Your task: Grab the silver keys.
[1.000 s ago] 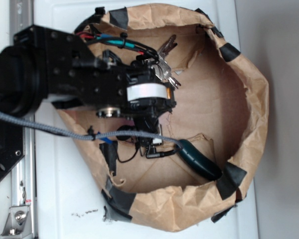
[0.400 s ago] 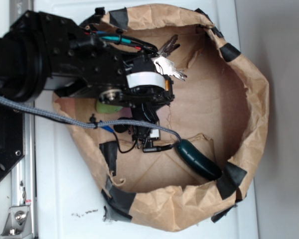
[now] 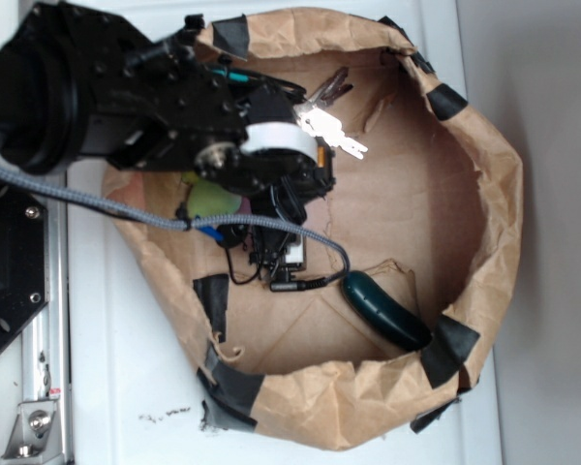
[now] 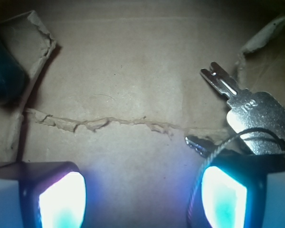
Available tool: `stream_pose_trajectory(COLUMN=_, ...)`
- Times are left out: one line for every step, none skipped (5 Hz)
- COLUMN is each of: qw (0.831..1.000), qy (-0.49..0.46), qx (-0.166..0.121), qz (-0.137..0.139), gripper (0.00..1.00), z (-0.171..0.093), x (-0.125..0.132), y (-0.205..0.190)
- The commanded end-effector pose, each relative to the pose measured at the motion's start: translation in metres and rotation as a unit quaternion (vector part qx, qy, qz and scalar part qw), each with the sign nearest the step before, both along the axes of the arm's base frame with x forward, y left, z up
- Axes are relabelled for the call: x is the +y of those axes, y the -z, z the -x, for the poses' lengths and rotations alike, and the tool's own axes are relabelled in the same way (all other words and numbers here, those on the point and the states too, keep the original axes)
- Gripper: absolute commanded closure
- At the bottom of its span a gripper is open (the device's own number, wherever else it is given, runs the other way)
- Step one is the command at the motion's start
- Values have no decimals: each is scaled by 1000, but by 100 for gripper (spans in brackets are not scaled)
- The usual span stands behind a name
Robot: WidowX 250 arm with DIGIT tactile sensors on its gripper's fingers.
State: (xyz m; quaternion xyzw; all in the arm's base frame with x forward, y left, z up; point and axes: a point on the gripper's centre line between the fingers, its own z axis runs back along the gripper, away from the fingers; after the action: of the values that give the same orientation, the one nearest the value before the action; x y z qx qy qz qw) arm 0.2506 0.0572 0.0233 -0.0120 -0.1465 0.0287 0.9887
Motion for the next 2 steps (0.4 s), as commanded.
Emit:
stream_pose_trajectory(qw=1000, qy=-29, qx=-5, qz=-10, gripper=0, z=-4, x=37, y=-7)
stream_pose_trajectory(qw=999, qy=-31, qx=-6, qz=-7, gripper=0, z=-5, x=38, y=-7)
